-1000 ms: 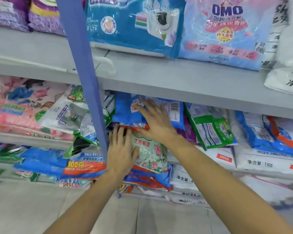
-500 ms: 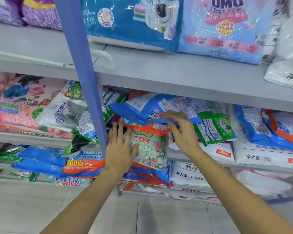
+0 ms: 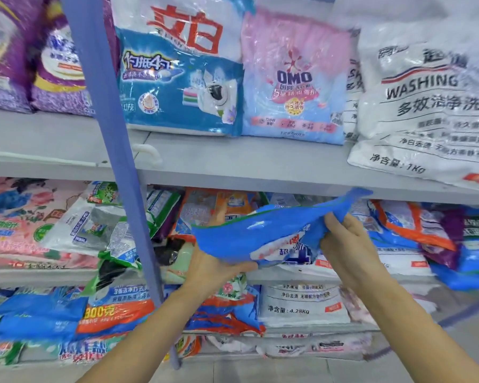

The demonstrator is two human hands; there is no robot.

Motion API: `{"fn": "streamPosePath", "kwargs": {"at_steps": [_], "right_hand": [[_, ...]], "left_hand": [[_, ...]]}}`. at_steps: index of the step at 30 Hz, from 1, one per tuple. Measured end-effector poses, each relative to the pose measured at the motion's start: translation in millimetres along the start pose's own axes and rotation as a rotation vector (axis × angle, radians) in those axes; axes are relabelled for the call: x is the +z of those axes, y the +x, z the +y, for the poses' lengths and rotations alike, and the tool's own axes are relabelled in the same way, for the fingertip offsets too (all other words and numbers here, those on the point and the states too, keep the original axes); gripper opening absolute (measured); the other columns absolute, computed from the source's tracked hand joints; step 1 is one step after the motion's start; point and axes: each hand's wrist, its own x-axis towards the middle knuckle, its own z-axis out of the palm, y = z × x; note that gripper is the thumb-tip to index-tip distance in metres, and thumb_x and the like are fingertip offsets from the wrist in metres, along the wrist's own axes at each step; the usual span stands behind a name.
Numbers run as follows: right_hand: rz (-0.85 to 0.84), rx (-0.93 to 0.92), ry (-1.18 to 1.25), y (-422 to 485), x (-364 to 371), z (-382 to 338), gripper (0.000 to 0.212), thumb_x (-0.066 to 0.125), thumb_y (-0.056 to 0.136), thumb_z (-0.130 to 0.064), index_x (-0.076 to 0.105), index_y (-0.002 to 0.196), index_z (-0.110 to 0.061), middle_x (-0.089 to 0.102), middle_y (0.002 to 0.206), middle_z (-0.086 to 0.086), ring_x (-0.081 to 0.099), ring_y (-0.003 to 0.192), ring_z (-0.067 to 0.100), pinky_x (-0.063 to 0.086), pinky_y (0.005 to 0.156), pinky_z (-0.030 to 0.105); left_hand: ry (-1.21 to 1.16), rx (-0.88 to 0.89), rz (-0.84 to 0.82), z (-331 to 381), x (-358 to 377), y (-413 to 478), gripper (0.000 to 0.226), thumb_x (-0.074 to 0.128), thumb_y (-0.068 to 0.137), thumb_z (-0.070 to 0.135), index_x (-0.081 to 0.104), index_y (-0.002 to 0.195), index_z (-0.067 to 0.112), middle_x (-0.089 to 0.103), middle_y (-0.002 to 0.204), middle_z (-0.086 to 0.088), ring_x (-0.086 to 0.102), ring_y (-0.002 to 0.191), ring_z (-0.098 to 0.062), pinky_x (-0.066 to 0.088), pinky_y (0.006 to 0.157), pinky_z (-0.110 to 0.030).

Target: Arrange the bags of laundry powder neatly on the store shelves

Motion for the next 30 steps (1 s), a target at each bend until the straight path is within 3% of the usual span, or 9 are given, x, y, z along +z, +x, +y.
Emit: {"fn": "streamPosePath", "kwargs": {"at_steps": [5,9,13,16,19,22,26,28,30], "right_hand": [[0.036,-0.101,-0.024,-7,-4,-56,0.03,0.078,0.051,-0.043,0.077,0.074,-0.024,0.074,0.081,-0.006,0.069,0.074,0.007,0.053,0.061,0.018],[0.123,-0.222,-0.129,-7,3,-108,0.022,0.06,0.066,-0.037,0.074,0.068,-0.02,0.073,0.073,-0.008,0.068,0.066,0.004,0.051,0.056,0.016],[0.233,-0.311,-0.275,3,12,-134,0.026,0.047,0.09,-0.032,0.065,0.079,-0.017,0.072,0.071,-0.01,0.066,0.066,0.004,0.053,0.061,0.021],[0.263,-0.411,-0.372,11,23,-146,0.026,0.045,0.096,-0.027,0.062,0.08,-0.016,0.071,0.068,-0.011,0.064,0.064,0.004,0.053,0.059,0.021],[0.27,-0.501,-0.442,21,29,-158,0.029,0.044,0.097,-0.02,0.059,0.074,-0.014,0.068,0.063,-0.012,0.06,0.06,0.003,0.049,0.059,0.024],[0.325,-0.599,-0.57,29,40,-163,0.046,0.046,0.093,-0.04,0.053,0.068,-0.002,0.062,0.062,0.015,0.053,0.055,0.013,0.045,0.054,0.033],[0.402,-0.654,-0.524,35,56,-168,0.033,0.047,0.097,-0.021,0.042,0.064,-0.018,0.041,0.056,-0.004,0.039,0.047,-0.006,0.029,0.047,0.011],[0.27,-0.531,-0.312,34,55,-158,0.02,0.044,0.097,-0.027,0.057,0.09,-0.014,0.061,0.077,-0.008,0.054,0.065,-0.014,0.041,0.061,0.008],[0.123,-0.362,-0.151,39,56,-150,0.045,0.046,0.09,-0.053,0.057,0.117,-0.019,0.064,0.116,-0.005,0.06,0.103,0.0,0.048,0.093,0.027]], "left_hand": [[-0.347,0.091,-0.005,62,10,-11,0.044,0.07,0.072,-0.01,0.058,0.101,0.021,0.063,0.089,0.027,0.06,0.077,0.014,0.045,0.066,-0.003],[-0.51,0.138,0.07,103,-11,-6,0.031,0.067,0.078,-0.003,0.058,0.093,0.023,0.066,0.089,0.009,0.063,0.072,0.01,0.049,0.065,-0.009],[-0.715,0.001,0.101,147,-32,-8,0.013,0.065,0.075,0.034,0.061,0.082,0.024,0.068,0.077,0.0,0.065,0.075,-0.02,0.054,0.081,-0.047],[-0.615,0.027,0.155,160,-47,-7,0.034,0.054,0.074,0.059,0.061,0.084,0.027,0.069,0.078,0.0,0.065,0.074,-0.018,0.053,0.077,-0.038],[-0.389,0.206,0.26,168,-57,-13,0.05,0.043,0.071,0.065,0.047,0.063,0.016,0.038,0.042,0.01,0.034,0.04,-0.005,0.027,0.044,-0.016],[-0.312,0.276,0.322,181,-64,-21,0.042,0.039,0.077,0.056,0.032,0.056,0.021,0.021,0.033,0.007,0.018,0.033,-0.005,0.014,0.037,-0.013],[-0.263,0.236,0.427,187,-75,-24,0.048,0.038,0.075,0.061,0.045,0.062,0.016,0.019,0.039,0.01,0.018,0.041,-0.007,0.014,0.04,-0.016],[-0.262,0.192,0.457,193,-79,-30,0.048,0.04,0.073,0.062,0.048,0.067,0.016,0.029,0.046,0.006,0.026,0.052,-0.013,0.019,0.041,-0.016],[-0.292,0.112,0.53,200,-83,-36,0.038,0.044,0.083,0.051,0.044,0.061,0.02,0.03,0.048,0.008,0.027,0.051,-0.01,0.026,0.039,-0.013]]}}
